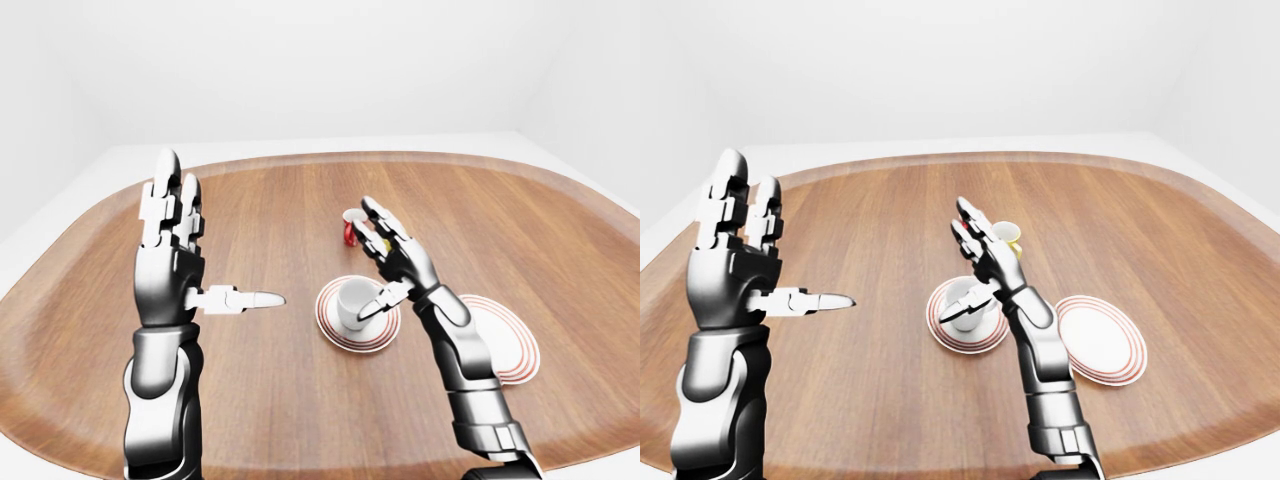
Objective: Put the white mug on the left plate.
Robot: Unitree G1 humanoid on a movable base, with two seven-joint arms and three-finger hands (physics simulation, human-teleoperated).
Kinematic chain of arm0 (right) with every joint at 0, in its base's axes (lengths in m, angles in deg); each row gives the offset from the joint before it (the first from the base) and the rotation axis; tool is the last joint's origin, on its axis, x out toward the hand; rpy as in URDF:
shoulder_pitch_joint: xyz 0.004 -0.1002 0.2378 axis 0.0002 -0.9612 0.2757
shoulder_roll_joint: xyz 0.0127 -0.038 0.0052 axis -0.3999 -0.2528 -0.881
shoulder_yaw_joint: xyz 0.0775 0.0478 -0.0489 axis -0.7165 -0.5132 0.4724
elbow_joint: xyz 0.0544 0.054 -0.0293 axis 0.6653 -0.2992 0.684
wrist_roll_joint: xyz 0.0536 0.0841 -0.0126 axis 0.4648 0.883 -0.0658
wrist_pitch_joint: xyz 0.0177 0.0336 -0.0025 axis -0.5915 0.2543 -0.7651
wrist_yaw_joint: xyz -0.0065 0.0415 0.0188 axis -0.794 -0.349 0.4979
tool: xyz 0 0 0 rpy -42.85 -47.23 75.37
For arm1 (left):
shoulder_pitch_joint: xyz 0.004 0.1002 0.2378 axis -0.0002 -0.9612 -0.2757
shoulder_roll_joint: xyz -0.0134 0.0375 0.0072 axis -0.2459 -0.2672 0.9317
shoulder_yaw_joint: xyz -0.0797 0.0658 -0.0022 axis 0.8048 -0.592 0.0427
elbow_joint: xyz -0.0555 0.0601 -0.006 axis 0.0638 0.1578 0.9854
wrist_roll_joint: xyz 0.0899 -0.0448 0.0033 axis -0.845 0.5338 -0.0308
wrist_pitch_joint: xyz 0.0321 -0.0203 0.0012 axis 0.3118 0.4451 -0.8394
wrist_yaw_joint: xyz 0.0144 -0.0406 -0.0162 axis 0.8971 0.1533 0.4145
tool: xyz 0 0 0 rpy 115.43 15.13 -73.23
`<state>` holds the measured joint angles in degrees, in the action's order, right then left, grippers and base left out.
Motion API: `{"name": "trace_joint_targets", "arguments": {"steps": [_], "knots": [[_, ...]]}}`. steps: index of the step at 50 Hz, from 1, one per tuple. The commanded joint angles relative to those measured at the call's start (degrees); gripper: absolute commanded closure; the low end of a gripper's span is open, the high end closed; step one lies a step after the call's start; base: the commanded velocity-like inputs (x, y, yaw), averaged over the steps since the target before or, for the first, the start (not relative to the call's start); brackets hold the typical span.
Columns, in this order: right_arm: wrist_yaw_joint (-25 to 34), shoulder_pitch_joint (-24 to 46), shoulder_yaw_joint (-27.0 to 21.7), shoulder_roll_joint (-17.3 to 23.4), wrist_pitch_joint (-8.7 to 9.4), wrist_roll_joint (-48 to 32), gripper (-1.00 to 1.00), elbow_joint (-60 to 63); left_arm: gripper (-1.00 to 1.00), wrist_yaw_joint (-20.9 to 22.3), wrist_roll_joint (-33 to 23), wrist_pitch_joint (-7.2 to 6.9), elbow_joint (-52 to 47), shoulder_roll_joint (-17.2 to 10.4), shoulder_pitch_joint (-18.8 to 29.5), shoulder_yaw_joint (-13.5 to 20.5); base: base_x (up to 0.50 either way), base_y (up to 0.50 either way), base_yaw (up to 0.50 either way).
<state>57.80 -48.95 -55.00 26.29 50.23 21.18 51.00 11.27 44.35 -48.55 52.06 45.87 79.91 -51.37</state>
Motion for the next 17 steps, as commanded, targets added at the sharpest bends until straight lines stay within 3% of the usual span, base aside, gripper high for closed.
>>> {"name": "trace_joint_targets", "arguments": {"steps": [1, 17], "knots": [[-0.44, -1.37, 0.49, -0.09, 0.0, 3.5, -1.0, 3.29, -1.0, 0.04, -0.01, 0.0, -0.07, 0.0, -0.05, 0.05, 0.0, 0.0, 0.0], [-0.2, -2.31, 0.97, -0.53, 0.0, 3.88, -1.0, 4.06, -1.0, -0.03, 0.46, 0.0, -0.12, -0.33, 0.42, 0.72, 0.0, 0.0, 0.0]]}}
